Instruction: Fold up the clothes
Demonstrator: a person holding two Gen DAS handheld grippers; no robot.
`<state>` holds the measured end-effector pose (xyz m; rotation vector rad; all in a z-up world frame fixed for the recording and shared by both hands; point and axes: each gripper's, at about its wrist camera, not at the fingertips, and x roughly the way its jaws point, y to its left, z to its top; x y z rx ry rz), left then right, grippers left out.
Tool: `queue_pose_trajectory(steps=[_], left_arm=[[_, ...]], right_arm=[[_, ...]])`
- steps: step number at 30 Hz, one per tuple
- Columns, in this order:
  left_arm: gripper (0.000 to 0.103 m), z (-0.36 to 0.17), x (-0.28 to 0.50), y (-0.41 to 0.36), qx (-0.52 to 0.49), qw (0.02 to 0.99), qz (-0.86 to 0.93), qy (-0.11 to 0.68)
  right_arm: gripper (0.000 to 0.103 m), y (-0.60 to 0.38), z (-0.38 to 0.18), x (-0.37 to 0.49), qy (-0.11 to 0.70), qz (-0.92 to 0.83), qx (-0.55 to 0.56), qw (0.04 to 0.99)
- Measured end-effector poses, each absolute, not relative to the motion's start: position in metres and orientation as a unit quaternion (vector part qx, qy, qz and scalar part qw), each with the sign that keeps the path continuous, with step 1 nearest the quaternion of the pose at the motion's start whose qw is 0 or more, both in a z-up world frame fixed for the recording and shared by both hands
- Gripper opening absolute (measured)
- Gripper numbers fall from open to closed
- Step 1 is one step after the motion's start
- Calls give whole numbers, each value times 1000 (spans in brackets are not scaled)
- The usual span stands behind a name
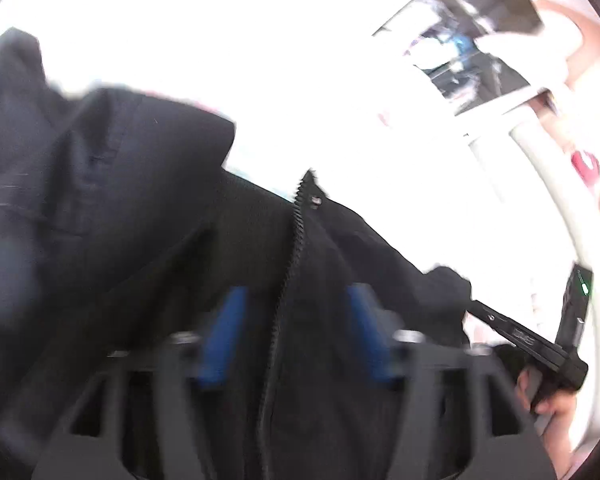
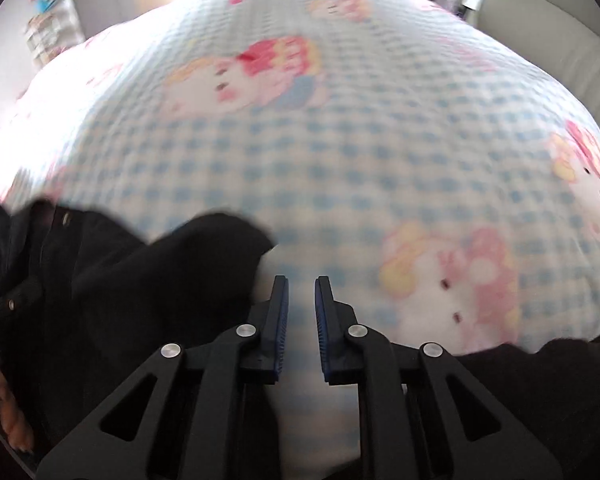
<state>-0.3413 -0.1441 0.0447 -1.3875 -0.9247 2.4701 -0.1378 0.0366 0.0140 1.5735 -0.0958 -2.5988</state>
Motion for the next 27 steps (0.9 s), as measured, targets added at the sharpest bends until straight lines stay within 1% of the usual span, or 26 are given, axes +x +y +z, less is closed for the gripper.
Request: queue_pose_trajectory(steps=[1, 2, 3, 4, 6, 7, 9, 10, 11, 13, 15, 17, 18, 19, 20, 21, 22, 23, 24, 25, 26, 27], left_arm=[[60, 43, -348, -141, -476, 85, 826, -292], [47, 41, -354, -136, -488, 92, 826, -265], [16, 40, -355, -129, -502, 94, 827, -237], [17, 39, -354, -122, -515, 96, 826, -209], [16, 44, -341, -119, -520, 116, 822, -201], [16, 47, -334, -121, -520, 124, 820, -202], [15, 50, -320, -128, -529, 129, 816, -192], [15, 52, -312, -131, -534, 131, 814, -186], [15, 49, -307, -133, -550, 131, 807, -174], [15, 38, -299, -136, -583, 128, 787, -156], [15, 34, -290, -135, -604, 123, 776, -133], [16, 44, -284, -133, -598, 135, 781, -117], [22, 53, -282, -139, -581, 143, 791, -125], [31, 62, -281, -146, -561, 152, 802, -135], [33, 71, -280, -153, -541, 160, 813, -145], [33, 80, -281, -163, -520, 142, 830, -141], [32, 82, -289, -182, -523, 121, 834, -132], [30, 82, -299, -202, -530, 101, 833, -121], [29, 82, -309, -223, -538, 81, 832, -110], [29, 86, -319, -230, -537, 75, 834, -101], [29, 91, -329, -233, -535, 72, 837, -92], [29, 96, -340, -236, -533, 70, 839, -84]], right_arm=[[58, 39, 5, -147, -85, -836, 537, 75], [73, 42, -6, -156, -141, -812, 558, 101], [76, 45, -17, -164, -196, -784, 576, 127], [75, 47, -28, -173, -250, -752, 591, 152], [61, 52, -57, -184, -351, -684, 616, 173], [47, 47, -54, -186, -330, -697, 611, 181], [29, 33, -38, -189, -253, -741, 592, 193], [17, 23, -27, -188, -209, -759, 584, 199], [15, 12, -15, -186, -164, -774, 576, 205], [10, -1, -11, -182, -13, -804, 580, 135], [10, -12, -8, -178, 144, -809, 568, 52], [10, 5, -19, -183, 165, -790, 590, 14], [10, 17, -17, -185, 126, -792, 597, 16], [14, 30, -14, -187, 76, -794, 602, 22], [32, 36, -3, -187, 17, -805, 591, 47], [42, 42, 9, -187, -44, -814, 574, 76], [57, 42, 18, -188, -86, -818, 560, 101], [69, 42, 27, -190, -123, -819, 547, 125], [75, 36, 25, -196, -137, -805, 560, 138], [87, 29, 21, -203, -146, -787, 580, 150], [88, 21, 17, -211, -154, -769, 600, 161], [88, 16, 7, -216, -152, -759, 614, 151]])
